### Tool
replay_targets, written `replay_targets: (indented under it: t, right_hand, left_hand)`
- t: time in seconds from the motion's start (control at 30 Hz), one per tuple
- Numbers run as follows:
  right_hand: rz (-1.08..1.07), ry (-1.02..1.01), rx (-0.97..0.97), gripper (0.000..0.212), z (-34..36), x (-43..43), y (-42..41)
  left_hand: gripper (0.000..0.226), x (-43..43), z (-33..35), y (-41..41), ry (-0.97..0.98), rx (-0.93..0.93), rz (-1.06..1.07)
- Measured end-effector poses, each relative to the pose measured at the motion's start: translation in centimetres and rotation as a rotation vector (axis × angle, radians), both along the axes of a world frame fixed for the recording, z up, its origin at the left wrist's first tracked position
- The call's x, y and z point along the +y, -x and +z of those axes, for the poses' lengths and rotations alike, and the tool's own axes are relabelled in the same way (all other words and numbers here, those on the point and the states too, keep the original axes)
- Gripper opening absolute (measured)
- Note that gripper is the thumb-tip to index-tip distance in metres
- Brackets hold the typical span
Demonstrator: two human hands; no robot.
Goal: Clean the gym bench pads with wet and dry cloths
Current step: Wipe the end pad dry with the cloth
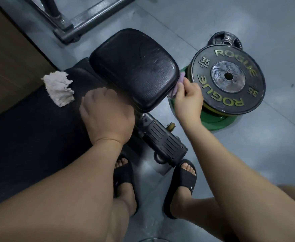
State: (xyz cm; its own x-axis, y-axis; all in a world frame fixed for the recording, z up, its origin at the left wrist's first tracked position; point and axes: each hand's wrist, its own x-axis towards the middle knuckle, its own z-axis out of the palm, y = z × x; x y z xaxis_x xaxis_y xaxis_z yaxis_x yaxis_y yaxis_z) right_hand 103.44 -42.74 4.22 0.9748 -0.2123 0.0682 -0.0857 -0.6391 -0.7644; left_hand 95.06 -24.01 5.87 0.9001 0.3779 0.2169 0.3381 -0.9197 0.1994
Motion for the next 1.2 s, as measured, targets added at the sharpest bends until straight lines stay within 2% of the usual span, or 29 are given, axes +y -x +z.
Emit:
replay_targets:
  t: [0.07, 0.17, 0.27, 0.53, 0.7, 0.8, 0.93, 1.07, 1.2]
  right_hand:
    - [-0.015, -0.049, -0.053, 0.024, 0.3, 0.5, 1.9]
    - [0.07, -0.086, -0.137, 0.033, 0.6, 1.1, 2.8]
    - [0.13, -0.059, -0.157, 0.028, 1.0, 0.7, 1.5]
    - [0.252, -0.049, 0.023, 0.035, 3.4, -0.6, -4.1]
    - [0.321, -0.058, 0.205, 0.047, 2.9, -0.4, -9.6]
    - [0.412, -0.026, 0.282, 0.045, 3.0, 0.3, -12.7]
    - [0.511, 0.12, 0.285, 0.022, 4.5, 3.1, -16.2]
    - [0.601, 0.203, 0.293, 0.043, 5.8, 6.0, -18.4]
    - [0.588, 0.258, 0.256, 0.038, 6.0, 5.4, -17.3]
  left_hand:
    - [0.032, 0.0, 0.1, 0.0, 0.006, 0.003, 0.002]
    - [0.033, -0.1, 0.3, 0.1, 0.02, 0.013, -0.005]
    - [0.037, 0.0, 0.6, 0.1, 0.004, 0.061, -0.033]
    - [0.063, 1.2, 1.1, -1.2, 0.101, 0.194, 0.047]
    - [0.061, 1.0, 0.6, -1.4, 0.106, 0.124, 0.073]
    - [0.057, 1.1, 0.5, -1.5, 0.113, 0.111, 0.075]
    - [0.056, 1.1, 0.5, -1.7, 0.106, 0.123, 0.074]
    - [0.055, 1.2, 0.5, -1.8, 0.09, 0.117, 0.077]
    - [0.054, 1.3, 0.5, -1.8, 0.098, 0.101, 0.073]
